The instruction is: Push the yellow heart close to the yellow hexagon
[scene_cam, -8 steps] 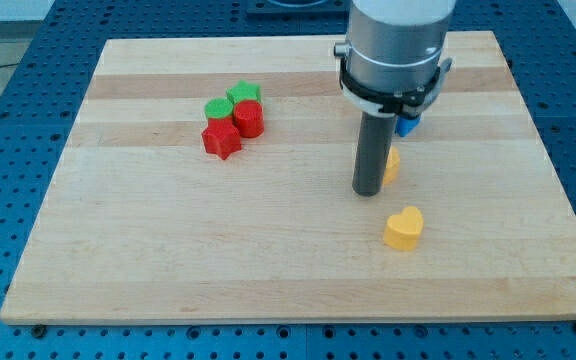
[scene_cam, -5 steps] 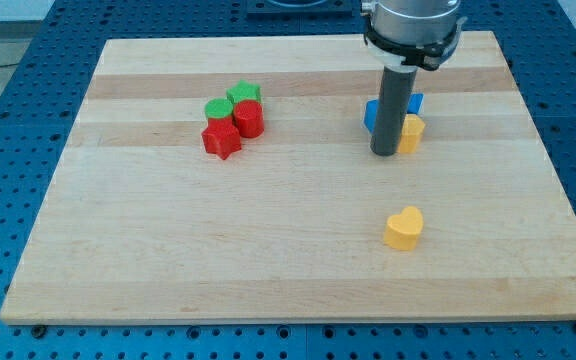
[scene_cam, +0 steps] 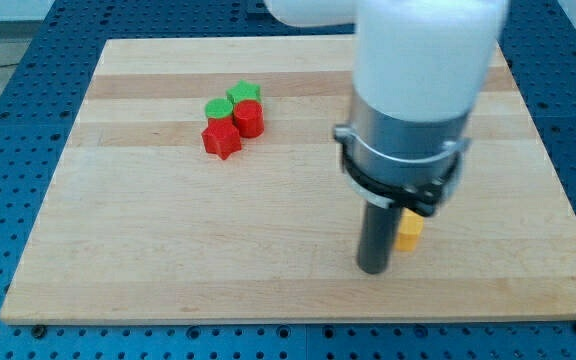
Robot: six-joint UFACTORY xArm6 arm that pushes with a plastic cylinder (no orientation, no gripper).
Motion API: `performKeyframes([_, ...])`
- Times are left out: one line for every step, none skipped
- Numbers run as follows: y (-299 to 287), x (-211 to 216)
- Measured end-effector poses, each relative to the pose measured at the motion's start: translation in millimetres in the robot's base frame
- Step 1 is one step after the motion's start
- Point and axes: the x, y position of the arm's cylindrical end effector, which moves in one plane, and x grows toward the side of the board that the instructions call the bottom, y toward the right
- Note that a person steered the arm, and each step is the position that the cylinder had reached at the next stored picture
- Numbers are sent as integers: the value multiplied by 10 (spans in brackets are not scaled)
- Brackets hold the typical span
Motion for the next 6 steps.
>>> performKeyframes([256, -100])
performKeyframes([256, -427])
performKeyframes([248, -701])
performKeyframes([121, -1062])
performKeyframes([98, -1114])
performKeyframes([53, -1139])
